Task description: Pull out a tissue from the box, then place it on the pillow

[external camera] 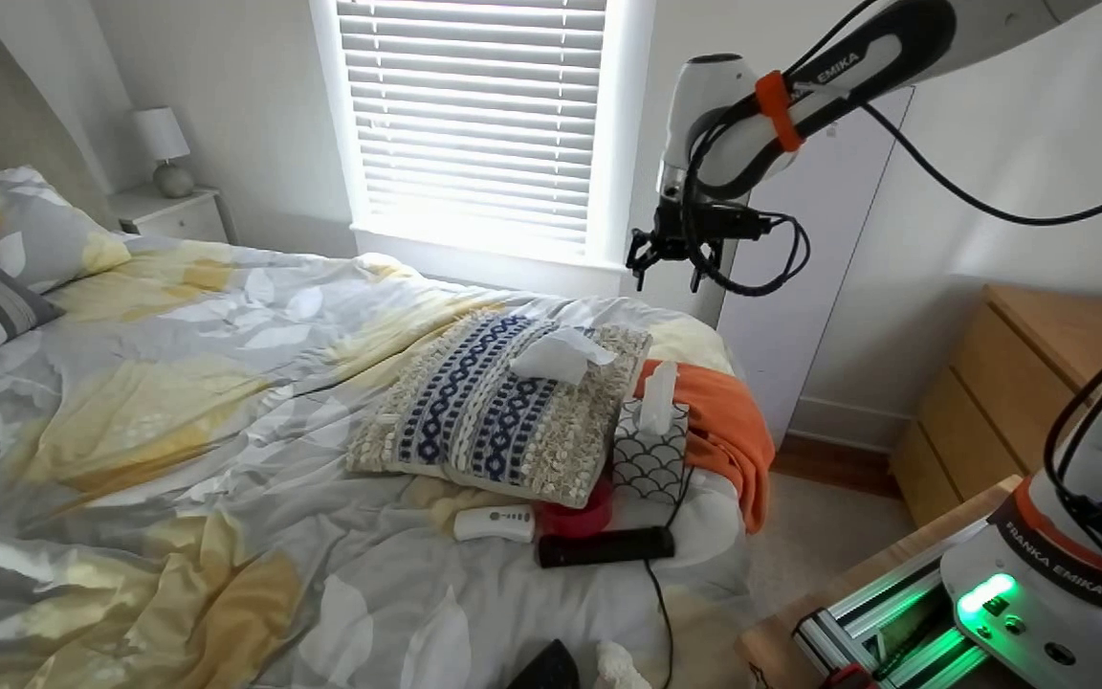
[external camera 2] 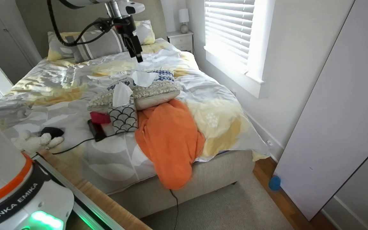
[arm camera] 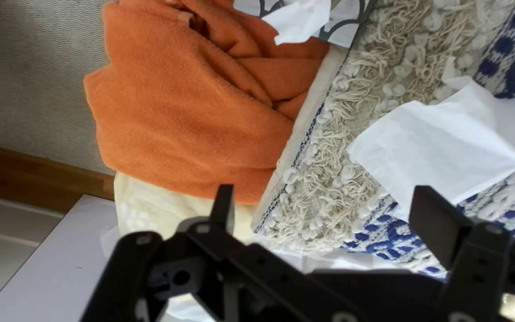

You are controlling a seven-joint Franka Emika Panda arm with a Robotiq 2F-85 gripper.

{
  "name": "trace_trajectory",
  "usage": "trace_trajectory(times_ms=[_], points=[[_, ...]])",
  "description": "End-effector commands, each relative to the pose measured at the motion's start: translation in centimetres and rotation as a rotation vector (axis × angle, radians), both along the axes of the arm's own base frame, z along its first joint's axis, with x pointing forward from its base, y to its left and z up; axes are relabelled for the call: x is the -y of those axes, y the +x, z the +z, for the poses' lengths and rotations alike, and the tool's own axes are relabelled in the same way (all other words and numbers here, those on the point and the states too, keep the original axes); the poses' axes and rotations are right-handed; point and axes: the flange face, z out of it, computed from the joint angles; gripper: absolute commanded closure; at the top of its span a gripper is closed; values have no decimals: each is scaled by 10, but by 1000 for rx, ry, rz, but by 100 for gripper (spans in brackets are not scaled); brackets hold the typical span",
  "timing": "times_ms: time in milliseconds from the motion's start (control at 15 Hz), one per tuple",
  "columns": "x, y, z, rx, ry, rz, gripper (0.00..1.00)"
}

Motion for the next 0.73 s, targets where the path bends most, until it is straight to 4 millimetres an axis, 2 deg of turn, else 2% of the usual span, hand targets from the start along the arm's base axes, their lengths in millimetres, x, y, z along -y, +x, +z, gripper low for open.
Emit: trace_trajectory(times_ms=[0,267,333,467,667], points=[[19,-36,30,22,57,92,0],[28,-68,49,68,142,295,0],[23,-43,45,39,108,219,0],[27,-57,51,50,127,272,0],[28,-63,53,54,127,286,0]])
